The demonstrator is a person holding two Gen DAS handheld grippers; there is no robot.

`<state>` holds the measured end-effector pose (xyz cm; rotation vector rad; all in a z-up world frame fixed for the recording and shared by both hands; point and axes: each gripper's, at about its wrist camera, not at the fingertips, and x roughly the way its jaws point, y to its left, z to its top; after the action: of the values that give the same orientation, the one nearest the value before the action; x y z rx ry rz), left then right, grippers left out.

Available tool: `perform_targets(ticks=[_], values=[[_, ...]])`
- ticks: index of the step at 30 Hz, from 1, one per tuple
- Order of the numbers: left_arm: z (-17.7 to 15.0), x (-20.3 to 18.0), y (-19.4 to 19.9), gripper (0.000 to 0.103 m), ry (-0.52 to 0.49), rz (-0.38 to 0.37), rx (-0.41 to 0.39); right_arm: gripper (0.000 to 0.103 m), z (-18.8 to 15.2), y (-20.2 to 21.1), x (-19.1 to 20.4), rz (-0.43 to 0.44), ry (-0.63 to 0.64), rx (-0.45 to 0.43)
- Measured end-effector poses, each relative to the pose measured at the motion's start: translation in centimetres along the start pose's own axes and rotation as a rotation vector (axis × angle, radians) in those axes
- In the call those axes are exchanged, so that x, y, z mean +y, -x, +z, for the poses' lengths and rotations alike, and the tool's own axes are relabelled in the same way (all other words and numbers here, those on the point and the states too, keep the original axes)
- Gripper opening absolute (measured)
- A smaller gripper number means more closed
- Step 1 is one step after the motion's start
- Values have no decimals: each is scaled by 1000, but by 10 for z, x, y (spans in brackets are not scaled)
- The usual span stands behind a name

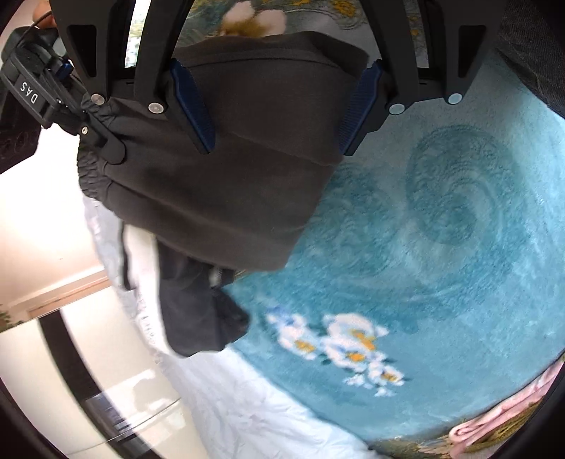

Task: Fold clothes
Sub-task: 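Lift the folded sweatpants with both grippers, pinching waistband and cuffs together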

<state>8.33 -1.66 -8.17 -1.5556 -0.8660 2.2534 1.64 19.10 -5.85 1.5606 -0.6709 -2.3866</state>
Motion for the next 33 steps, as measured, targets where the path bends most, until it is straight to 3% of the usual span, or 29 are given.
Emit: perform_targets(ticks=[4,6,10,14,16,19,23,26,29,33], values=[[-3,-14,20,76,-60,-237,-8,30,1,48,18,75,87,-89],[-7,-20,18,76,-87,-276,23,30,-2,74,16,91,124,-141],[-7,-31,-8,76,-125,-124,125,31,-12,82,-23,66,53,-152],[-11,-32,-35,76,-147,66,218,32,-31,35,-92,46,-213,-41],[-13,-30,-43,76,-145,135,246,34,-39,22,-102,57,-272,-32],[-13,-27,-39,76,-122,123,234,36,-42,17,-103,63,-283,-27],[-9,-28,-22,76,-98,75,178,48,-31,36,-86,-8,-146,18],[-8,-33,-5,76,-112,27,108,50,-29,62,-69,-153,-2,-10],[-5,-45,4,76,-161,-16,64,50,-29,85,-66,-253,57,-47],[-10,-71,2,76,-302,-23,79,50,-30,81,-38,-168,127,-72]])
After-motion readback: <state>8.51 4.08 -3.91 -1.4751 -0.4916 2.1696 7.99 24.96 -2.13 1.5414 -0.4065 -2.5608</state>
